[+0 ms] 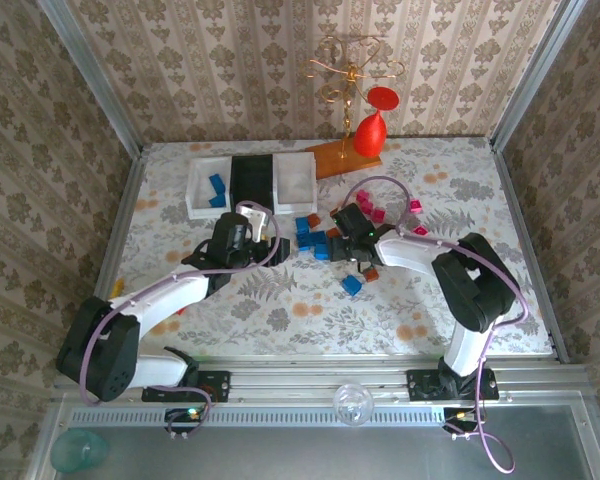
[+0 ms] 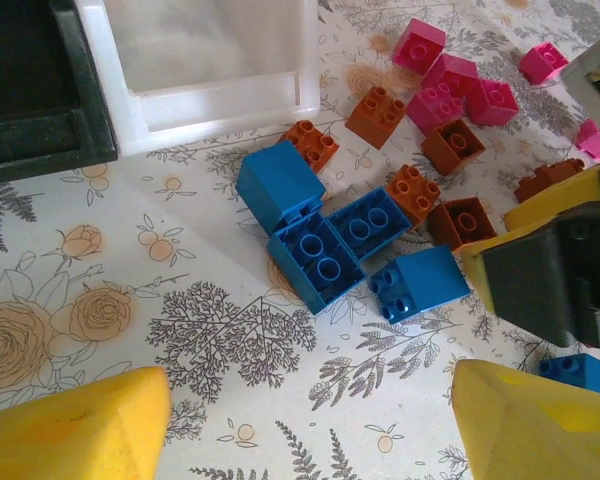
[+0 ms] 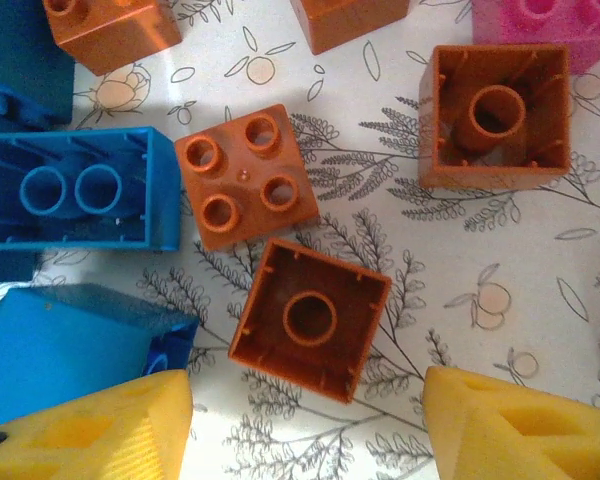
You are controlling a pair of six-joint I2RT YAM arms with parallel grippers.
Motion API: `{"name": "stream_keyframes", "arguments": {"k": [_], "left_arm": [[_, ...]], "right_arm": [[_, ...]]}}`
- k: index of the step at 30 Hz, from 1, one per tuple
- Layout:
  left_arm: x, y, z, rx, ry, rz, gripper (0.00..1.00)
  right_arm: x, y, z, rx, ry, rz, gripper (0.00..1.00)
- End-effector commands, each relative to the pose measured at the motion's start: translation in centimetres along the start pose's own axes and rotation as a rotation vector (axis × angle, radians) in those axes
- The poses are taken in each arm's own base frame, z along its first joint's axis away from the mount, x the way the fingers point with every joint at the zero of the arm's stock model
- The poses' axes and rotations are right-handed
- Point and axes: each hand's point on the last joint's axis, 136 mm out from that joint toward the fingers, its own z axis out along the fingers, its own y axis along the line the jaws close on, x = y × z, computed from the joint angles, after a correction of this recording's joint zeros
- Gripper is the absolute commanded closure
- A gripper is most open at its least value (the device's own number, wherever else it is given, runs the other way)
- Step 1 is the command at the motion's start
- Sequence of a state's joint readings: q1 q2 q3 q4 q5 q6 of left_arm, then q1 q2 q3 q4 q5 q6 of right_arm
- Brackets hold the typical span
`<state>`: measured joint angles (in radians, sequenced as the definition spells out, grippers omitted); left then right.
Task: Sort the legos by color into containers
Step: Pick up the lego from the center of the table.
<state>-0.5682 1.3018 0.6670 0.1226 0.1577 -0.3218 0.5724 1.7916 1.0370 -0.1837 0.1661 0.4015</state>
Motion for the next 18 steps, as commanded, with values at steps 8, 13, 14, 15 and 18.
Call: {"name": "stream_keyframes", "arguments": {"k": [8,13,14,15,18], "left_arm": [[-0.1,0.3,-0.6,-0.024,-0.019,0.018,0.24],[-0.1,0.4,-0.6,-0.031,-0.018,0.021,0.24],[-0.1,0.4,-0.6,-0.030,-0.017,0.022,0.24],[-0.1,0.4,-0.6,-0.029,-0.018,0.021,0.24],[-0.1,0.4,-0.7,-0.030,-0.016,0.020,0.24]], "right_arm": [[-1.3,-0.4,2.4,0.053,-0.027,0.049,0.41],[-1.5,-0.9,3.0,0.057,-0.043,0.079,0.47],[-1.5,-1.1,3.1,0.059,-0.047,0.086,0.49],[-1.5,-1.3,3.1,0.058,-0.051,0.090,0.50],[-1.6,-1.4,2.8,0.054,-0.066,0.095,0.56]]}}
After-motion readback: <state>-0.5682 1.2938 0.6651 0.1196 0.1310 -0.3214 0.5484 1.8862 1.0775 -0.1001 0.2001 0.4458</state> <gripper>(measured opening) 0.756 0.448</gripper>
